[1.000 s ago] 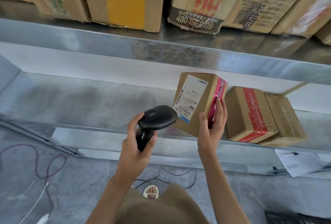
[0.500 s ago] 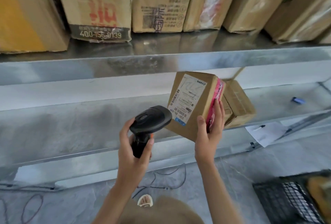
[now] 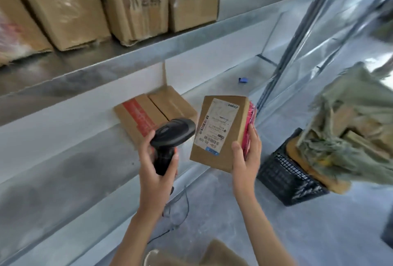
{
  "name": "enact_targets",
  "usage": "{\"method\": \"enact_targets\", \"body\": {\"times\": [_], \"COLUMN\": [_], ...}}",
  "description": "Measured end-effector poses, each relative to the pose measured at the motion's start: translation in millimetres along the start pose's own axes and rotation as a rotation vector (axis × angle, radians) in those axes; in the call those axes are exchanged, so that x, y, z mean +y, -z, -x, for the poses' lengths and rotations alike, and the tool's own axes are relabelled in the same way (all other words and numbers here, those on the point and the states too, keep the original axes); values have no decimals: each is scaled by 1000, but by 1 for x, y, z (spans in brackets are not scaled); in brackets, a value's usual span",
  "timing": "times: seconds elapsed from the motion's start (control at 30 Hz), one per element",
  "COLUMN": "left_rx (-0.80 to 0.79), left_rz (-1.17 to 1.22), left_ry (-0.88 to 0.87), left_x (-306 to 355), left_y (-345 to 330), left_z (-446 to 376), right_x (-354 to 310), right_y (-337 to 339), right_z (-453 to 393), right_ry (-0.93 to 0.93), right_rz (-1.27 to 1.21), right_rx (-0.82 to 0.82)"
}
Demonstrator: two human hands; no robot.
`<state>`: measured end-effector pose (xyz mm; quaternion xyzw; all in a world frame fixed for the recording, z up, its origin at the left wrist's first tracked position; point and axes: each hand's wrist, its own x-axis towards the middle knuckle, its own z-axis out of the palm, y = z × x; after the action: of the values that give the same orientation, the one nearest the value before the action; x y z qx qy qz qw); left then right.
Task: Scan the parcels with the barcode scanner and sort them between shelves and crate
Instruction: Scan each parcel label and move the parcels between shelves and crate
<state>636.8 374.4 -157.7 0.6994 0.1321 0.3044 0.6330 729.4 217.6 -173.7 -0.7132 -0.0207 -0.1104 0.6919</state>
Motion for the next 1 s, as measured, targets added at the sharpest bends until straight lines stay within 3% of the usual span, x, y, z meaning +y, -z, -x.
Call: {"method": "enact_targets", "body": {"times": [0.4,1.0], "left_rx": [-266,-800], "left_rz": [-18,71], "left_ry": [67,75], "left_x": [-15,-43], "left_y": [-198,-478], "left_z": [-10,-109], "right_x": [44,85], "right_y": [179,290], "right_z": [-80,-234], "right_ry": [-152,-270], "right_rz": [-16,124], "right_rx": [300,755]}}
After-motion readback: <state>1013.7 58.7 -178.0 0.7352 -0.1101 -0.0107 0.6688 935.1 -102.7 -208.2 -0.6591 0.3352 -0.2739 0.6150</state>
